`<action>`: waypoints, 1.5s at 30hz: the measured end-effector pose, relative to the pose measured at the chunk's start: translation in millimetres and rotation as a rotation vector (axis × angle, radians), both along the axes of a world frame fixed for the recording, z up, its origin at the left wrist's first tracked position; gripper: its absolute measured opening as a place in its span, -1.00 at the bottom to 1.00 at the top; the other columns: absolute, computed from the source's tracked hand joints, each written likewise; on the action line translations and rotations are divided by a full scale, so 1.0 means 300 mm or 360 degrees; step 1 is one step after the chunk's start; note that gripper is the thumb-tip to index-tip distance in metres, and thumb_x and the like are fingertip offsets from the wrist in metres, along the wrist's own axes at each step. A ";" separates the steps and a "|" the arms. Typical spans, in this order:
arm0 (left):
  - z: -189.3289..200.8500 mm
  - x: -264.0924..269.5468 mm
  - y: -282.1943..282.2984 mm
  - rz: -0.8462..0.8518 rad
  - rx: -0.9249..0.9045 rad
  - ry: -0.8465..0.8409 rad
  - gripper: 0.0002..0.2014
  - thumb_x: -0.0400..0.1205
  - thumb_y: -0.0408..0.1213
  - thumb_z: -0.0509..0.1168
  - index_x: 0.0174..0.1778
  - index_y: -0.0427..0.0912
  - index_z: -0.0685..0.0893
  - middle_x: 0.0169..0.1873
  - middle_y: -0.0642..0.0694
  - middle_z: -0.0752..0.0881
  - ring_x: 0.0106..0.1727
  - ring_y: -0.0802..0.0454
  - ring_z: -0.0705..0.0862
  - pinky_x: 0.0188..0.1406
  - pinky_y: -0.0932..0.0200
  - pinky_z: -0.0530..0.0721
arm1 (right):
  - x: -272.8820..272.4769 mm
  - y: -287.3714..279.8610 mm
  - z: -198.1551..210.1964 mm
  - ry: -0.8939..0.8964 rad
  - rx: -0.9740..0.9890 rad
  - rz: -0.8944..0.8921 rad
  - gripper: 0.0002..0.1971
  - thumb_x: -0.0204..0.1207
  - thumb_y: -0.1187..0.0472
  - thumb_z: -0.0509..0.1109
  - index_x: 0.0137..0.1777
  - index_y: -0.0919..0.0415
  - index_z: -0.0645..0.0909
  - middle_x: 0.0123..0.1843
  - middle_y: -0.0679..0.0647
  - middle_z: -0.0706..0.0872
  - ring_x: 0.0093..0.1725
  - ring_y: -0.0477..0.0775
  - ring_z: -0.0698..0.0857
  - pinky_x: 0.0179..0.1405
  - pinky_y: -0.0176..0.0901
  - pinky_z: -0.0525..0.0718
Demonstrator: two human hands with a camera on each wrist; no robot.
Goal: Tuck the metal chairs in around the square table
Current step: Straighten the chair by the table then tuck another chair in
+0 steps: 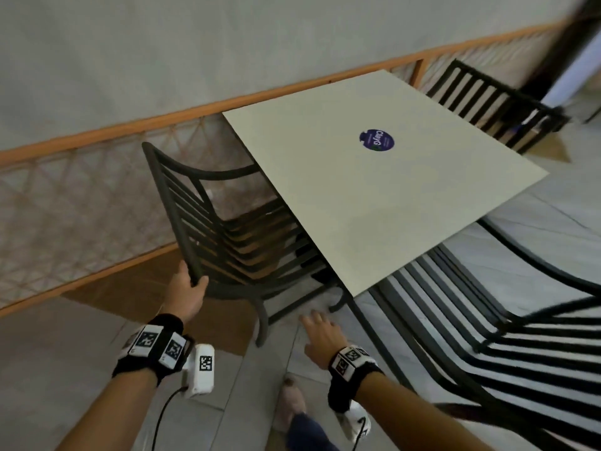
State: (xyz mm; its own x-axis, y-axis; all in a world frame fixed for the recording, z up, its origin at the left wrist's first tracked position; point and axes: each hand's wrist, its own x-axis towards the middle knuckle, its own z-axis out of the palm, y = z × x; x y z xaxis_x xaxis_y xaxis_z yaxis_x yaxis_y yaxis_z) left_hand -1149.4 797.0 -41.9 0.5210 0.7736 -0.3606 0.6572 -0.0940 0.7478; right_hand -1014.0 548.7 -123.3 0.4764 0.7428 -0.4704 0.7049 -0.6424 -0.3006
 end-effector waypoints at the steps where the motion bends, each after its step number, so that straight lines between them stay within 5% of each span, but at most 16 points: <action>1: -0.004 -0.029 -0.058 0.0024 -0.0005 -0.0056 -0.54 0.68 -0.38 0.21 0.52 -0.18 0.32 0.34 -0.31 0.56 0.06 -0.24 0.70 0.07 -0.26 0.75 | -0.026 -0.065 0.017 0.0009 0.0008 -0.0015 -0.39 0.49 0.30 0.27 0.54 0.10 0.21 0.53 0.24 0.34 0.48 0.32 0.40 0.44 0.22 0.45; 5: 0.005 -0.090 -0.313 0.0118 -0.0162 -0.0180 -0.38 0.69 -0.38 0.20 0.66 -0.16 0.12 0.29 -0.29 0.55 0.03 -0.17 0.67 -0.13 -0.09 0.72 | -0.102 -0.328 0.086 0.0089 -0.0040 -0.0112 -0.38 0.47 0.26 0.33 0.52 0.08 0.22 0.51 0.23 0.37 0.43 0.33 0.45 0.40 0.23 0.49; 12: 0.045 0.023 -0.758 -0.0210 -0.0375 -0.0173 -0.42 0.64 -0.46 0.26 0.59 -0.24 0.26 0.29 -0.23 0.58 0.16 -0.30 0.66 0.25 -0.32 0.63 | -0.035 -0.708 0.260 0.0053 -0.0093 -0.0180 -0.41 0.48 0.12 0.40 0.48 0.06 0.29 0.46 0.23 0.42 0.40 0.32 0.47 0.34 0.21 0.52; 17: 0.058 0.240 -1.124 -0.0317 -0.0588 -0.0382 -0.49 0.63 -0.50 0.25 0.51 -0.16 0.35 0.19 -0.20 0.59 -0.10 -0.14 0.67 -0.23 -0.02 0.63 | 0.209 -0.954 0.403 -0.0058 0.0053 -0.0259 -0.45 0.44 0.07 0.43 0.41 -0.03 0.33 0.38 0.15 0.50 0.31 0.24 0.55 0.26 0.17 0.61; 24: 0.019 0.665 -1.487 0.0019 -0.0922 -0.0403 -0.47 0.63 -0.53 0.19 0.55 -0.33 0.28 -0.16 -0.17 0.58 -0.29 -0.04 0.59 -0.33 0.09 0.60 | 0.724 -1.290 0.517 -0.0157 0.0028 -0.0274 -0.51 0.51 0.07 0.39 0.41 0.05 0.36 0.35 0.16 0.52 0.26 0.24 0.58 0.20 0.11 0.61; 26: -0.013 0.769 -1.545 0.0127 -0.0948 -0.0306 -0.59 0.61 -0.56 0.16 0.42 -0.47 0.39 -0.40 -0.15 0.47 -0.47 -0.02 0.46 -0.51 0.13 0.47 | 0.875 -1.357 0.517 -0.0134 -0.0026 -0.0263 -0.53 0.50 0.06 0.39 0.39 0.06 0.39 0.32 0.18 0.54 0.22 0.26 0.59 0.17 0.11 0.59; 28: -0.054 0.855 -1.588 0.0238 -0.0916 -0.0233 -0.90 0.59 -0.58 0.16 -0.07 -0.39 0.57 -0.48 -0.14 0.36 -0.55 -0.03 0.34 -0.57 0.17 0.32 | 1.015 -1.403 0.494 -0.0108 -0.0067 -0.0234 -0.54 0.51 0.07 0.41 0.37 0.10 0.41 0.29 0.22 0.57 0.20 0.28 0.60 0.19 0.10 0.58; 29: -0.069 0.892 -1.608 0.0299 -0.0883 -0.0178 -0.92 0.58 -0.55 0.18 -0.16 -0.32 0.54 -0.45 -0.18 0.42 -0.52 -0.07 0.39 -0.53 0.15 0.36 | 1.080 -1.421 0.478 -0.0101 -0.0094 -0.0212 -0.54 0.51 0.08 0.41 0.37 0.13 0.42 0.28 0.24 0.58 0.21 0.29 0.60 0.20 0.10 0.57; 30: -0.078 0.920 -1.629 0.0309 -0.0831 -0.0129 -0.91 0.58 -0.50 0.21 -0.03 -0.35 0.55 -0.30 -0.27 0.55 -0.39 -0.16 0.52 -0.42 0.10 0.48 | 1.143 -1.434 0.458 -0.0104 -0.0126 -0.0190 -0.54 0.51 0.09 0.42 0.37 0.14 0.43 0.28 0.25 0.58 0.22 0.30 0.60 0.21 0.08 0.56; 31: -0.099 0.945 -1.644 0.0324 -0.0776 -0.0067 -0.69 0.58 -0.45 0.24 0.25 -0.36 0.51 0.01 -0.34 0.63 -0.11 -0.26 0.64 -0.21 0.02 0.62 | 1.206 -1.443 0.432 -0.0096 -0.0152 -0.0164 -0.54 0.50 0.10 0.42 0.37 0.14 0.43 0.30 0.26 0.59 0.24 0.29 0.59 0.22 0.06 0.54; 33: -0.139 0.988 -1.667 0.0401 -0.0740 0.0048 -0.35 0.58 -0.40 0.28 0.59 -0.30 0.20 0.49 -0.31 0.43 0.40 -0.34 0.51 0.27 -0.14 0.64 | 1.323 -1.449 0.382 -0.0091 -0.0204 -0.0112 -0.56 0.51 0.11 0.43 0.36 0.14 0.45 0.32 0.28 0.60 0.27 0.29 0.58 0.23 0.05 0.52; 34: -0.164 1.006 -1.670 0.0463 -0.0763 0.0080 -0.30 0.58 -0.41 0.29 0.62 -0.30 0.14 0.54 -0.32 0.37 0.46 -0.34 0.46 0.38 -0.18 0.58 | 1.380 -1.446 0.353 -0.0096 -0.0236 -0.0096 -0.57 0.51 0.11 0.43 0.35 0.14 0.46 0.33 0.30 0.60 0.28 0.29 0.58 0.24 0.07 0.52; 37: -0.220 1.054 -1.657 0.0649 -0.0742 0.0189 -0.55 0.57 -0.43 0.31 0.37 -0.45 0.41 0.29 -0.40 0.56 0.35 -0.32 0.54 0.29 -0.08 0.59 | 1.534 -1.421 0.267 -0.0101 -0.0313 -0.0107 -0.55 0.51 0.11 0.44 0.36 0.16 0.45 0.36 0.31 0.58 0.30 0.32 0.57 0.27 0.11 0.55; 41: -0.302 1.107 -1.614 0.0805 -0.0630 0.0405 -0.17 0.52 -0.37 0.39 0.63 -0.36 0.05 0.56 -0.42 0.29 0.51 -0.40 0.41 0.46 -0.12 0.48 | 1.699 -1.378 0.143 -0.0104 -0.0404 -0.0089 -0.51 0.53 0.09 0.42 0.40 0.19 0.40 0.33 0.31 0.58 0.27 0.33 0.59 0.22 0.09 0.58; 45: -0.393 1.122 -1.603 0.0930 -0.0555 0.0614 -0.19 0.54 -0.33 0.38 0.63 -0.28 0.06 0.57 -0.38 0.23 0.51 -0.43 0.36 0.50 -0.21 0.44 | 1.815 -1.381 0.016 -0.0120 -0.0406 -0.0124 -0.45 0.52 0.05 0.41 0.44 0.21 0.36 0.34 0.33 0.52 0.24 0.38 0.60 0.24 0.15 0.61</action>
State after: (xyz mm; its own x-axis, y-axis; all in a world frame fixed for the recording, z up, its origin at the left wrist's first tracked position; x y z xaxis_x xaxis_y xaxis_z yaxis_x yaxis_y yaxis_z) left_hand -812.9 316.2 -159.9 -0.1476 0.6927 -0.7059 0.7473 0.5457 0.3792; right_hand -469.4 134.5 -118.6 0.5681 0.5647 -0.5986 0.6646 -0.7438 -0.0710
